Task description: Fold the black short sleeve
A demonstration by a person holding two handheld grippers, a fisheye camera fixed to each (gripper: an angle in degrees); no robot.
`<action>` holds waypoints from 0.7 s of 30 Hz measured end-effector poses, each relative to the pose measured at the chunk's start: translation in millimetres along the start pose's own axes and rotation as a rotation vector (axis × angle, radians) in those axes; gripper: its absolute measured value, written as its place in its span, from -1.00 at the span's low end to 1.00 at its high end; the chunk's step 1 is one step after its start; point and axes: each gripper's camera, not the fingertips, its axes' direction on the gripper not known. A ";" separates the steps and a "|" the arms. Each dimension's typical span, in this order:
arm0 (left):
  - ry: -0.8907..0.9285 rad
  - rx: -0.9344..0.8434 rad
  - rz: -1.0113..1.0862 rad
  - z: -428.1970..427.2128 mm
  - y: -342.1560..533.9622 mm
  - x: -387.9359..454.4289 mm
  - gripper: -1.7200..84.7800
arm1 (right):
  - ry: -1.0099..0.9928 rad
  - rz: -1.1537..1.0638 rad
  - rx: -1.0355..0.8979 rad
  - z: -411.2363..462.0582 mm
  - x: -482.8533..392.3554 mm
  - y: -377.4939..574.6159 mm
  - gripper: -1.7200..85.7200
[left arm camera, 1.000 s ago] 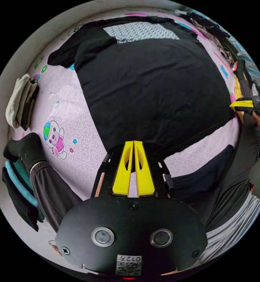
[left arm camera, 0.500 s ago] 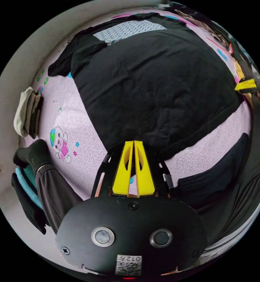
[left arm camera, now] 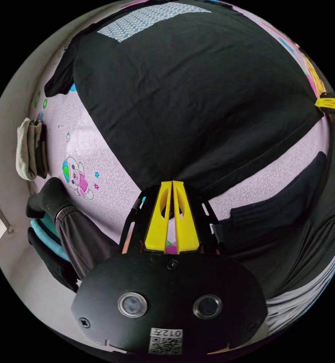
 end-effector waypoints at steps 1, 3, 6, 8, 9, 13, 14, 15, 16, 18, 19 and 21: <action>0.014 -0.012 0.006 2.1 -2.4 -2.2 -0.94 | 0.000 -0.013 -0.015 2.3 -0.2 0.0 -0.98; 0.038 -0.023 -0.001 5.0 -5.1 -6.4 -0.94 | 0.003 -0.032 -0.032 7.6 1.4 -0.1 -0.98; 0.053 -0.031 0.006 8.7 -8.2 -9.8 -0.94 | 0.014 -0.047 -0.048 12.4 3.3 -2.5 -0.98; 0.073 -0.029 -0.001 10.5 -10.8 -14.6 -0.94 | 0.018 -0.067 -0.064 15.3 3.1 -4.3 -0.98; 0.081 -0.028 -0.004 10.8 -11.6 -16.3 -0.94 | 0.019 -0.077 -0.070 16.7 3.8 -5.4 -0.98; 0.197 -0.093 -0.006 17.5 -20.4 -35.1 -0.94 | -0.060 -0.096 -0.141 22.9 15.6 -8.4 -0.98; 0.247 -0.120 -0.008 18.0 -21.6 -41.9 -0.94 | -0.099 -0.088 -0.175 25.4 23.2 -7.6 -0.98; 0.264 -0.097 -0.013 14.4 -20.6 -45.0 -0.94 | -0.125 -0.067 -0.158 22.3 31.6 -4.5 -0.98; 0.283 -0.017 -0.026 2.3 -17.3 -50.2 -0.94 | -0.135 -0.053 -0.135 18.8 35.9 -2.4 -0.98; 0.280 0.077 -0.060 -15.3 -15.9 -56.8 -0.94 | -0.153 0.006 -0.032 1.3 52.4 3.8 -0.98; 0.266 0.128 -0.081 -24.8 -18.4 -58.9 -0.94 | -0.154 0.020 -0.007 -2.8 55.8 4.1 -0.98; 0.238 0.149 -0.094 -30.9 -27.4 -56.8 -0.94 | -0.160 0.066 0.061 -11.4 63.7 -0.6 -0.98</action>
